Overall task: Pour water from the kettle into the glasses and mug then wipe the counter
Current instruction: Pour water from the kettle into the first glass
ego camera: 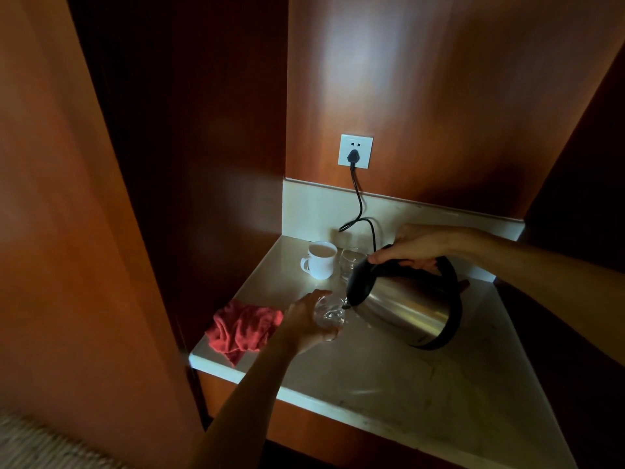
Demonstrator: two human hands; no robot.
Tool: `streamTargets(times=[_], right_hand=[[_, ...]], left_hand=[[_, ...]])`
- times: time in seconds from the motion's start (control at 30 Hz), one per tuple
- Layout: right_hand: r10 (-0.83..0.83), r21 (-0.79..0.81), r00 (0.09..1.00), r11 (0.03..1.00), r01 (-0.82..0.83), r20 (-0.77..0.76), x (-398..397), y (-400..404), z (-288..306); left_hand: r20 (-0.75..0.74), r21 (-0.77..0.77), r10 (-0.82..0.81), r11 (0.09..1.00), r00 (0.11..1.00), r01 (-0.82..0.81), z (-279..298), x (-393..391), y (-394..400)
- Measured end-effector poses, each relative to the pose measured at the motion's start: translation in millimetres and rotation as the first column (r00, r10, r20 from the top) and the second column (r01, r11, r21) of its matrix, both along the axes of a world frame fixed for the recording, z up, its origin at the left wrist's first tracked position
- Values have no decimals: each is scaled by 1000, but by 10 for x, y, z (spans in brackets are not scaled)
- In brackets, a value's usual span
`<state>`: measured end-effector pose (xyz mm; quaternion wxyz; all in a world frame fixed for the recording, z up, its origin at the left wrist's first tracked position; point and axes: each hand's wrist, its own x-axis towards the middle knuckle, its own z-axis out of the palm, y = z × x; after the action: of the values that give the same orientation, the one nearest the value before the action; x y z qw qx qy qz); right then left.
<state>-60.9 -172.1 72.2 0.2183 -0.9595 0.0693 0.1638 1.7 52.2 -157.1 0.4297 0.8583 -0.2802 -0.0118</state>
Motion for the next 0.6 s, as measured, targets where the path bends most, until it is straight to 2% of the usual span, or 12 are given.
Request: streamTargets(times=[0.6], right_hand=[[12,-36,1000,999,-12,-1,17,24,4]], left_hand=[[19,8,18,1000,1000,-18,-15,1,-5]])
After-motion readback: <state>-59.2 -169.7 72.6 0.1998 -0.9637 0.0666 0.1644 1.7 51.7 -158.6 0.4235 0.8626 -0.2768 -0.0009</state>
